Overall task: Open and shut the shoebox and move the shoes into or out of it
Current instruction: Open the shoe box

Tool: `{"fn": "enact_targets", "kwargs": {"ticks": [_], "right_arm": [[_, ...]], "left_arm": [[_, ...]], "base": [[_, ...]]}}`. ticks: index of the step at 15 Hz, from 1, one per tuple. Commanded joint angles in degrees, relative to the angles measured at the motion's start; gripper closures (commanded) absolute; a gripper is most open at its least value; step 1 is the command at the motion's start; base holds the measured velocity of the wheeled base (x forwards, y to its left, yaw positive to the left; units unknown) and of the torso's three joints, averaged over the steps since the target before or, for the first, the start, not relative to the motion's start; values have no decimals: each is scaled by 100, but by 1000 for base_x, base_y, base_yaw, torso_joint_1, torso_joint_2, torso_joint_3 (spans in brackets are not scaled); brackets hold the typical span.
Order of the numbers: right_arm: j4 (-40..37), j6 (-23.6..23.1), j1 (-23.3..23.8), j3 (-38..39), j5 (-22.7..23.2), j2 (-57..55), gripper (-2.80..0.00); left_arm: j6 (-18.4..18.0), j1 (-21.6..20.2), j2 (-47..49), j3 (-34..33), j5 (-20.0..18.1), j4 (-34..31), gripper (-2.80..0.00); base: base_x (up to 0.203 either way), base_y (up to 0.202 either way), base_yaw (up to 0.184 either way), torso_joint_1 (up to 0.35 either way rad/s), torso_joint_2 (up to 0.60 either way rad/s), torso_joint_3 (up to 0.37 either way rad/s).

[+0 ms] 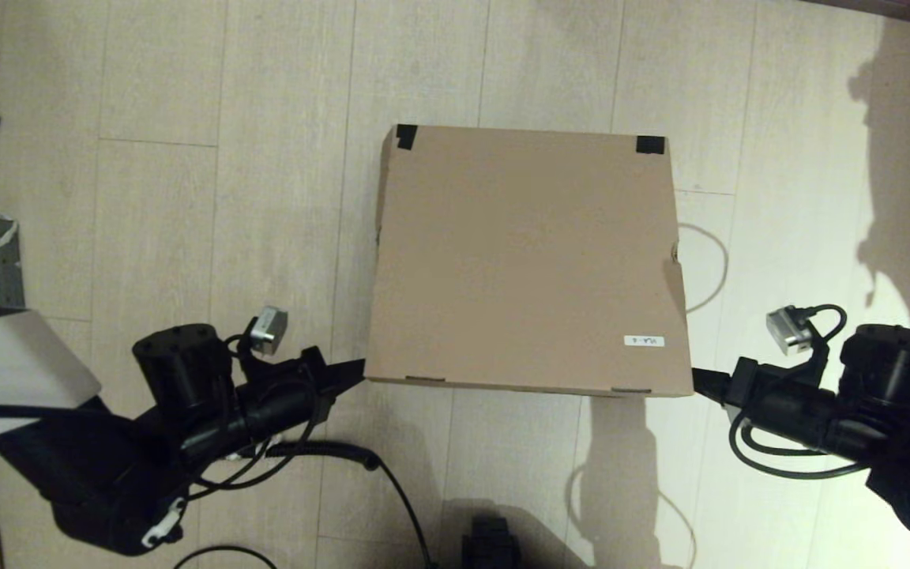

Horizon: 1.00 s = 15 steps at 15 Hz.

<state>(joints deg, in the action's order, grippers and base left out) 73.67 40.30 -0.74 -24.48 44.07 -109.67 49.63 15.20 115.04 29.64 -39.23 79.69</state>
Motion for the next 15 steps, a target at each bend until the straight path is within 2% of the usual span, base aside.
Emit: {"fn": "enact_targets", "kwargs": {"ticks": [1,8,15], "right_arm": [[42,3,22,22,23,-38,0],[68,-40,65,5,14,-380,0],[46,0,56,-57,23,-49,0]], "left_arm": [[20,1,-8,-37,-5,47,0],[20,-26,214,16,47,55,0],[20,10,98,139,47,55,0]], "base": [[0,0,0,0,0,0],[0,0,0,0,0,0],[0,0,0,0,0,0]]}}
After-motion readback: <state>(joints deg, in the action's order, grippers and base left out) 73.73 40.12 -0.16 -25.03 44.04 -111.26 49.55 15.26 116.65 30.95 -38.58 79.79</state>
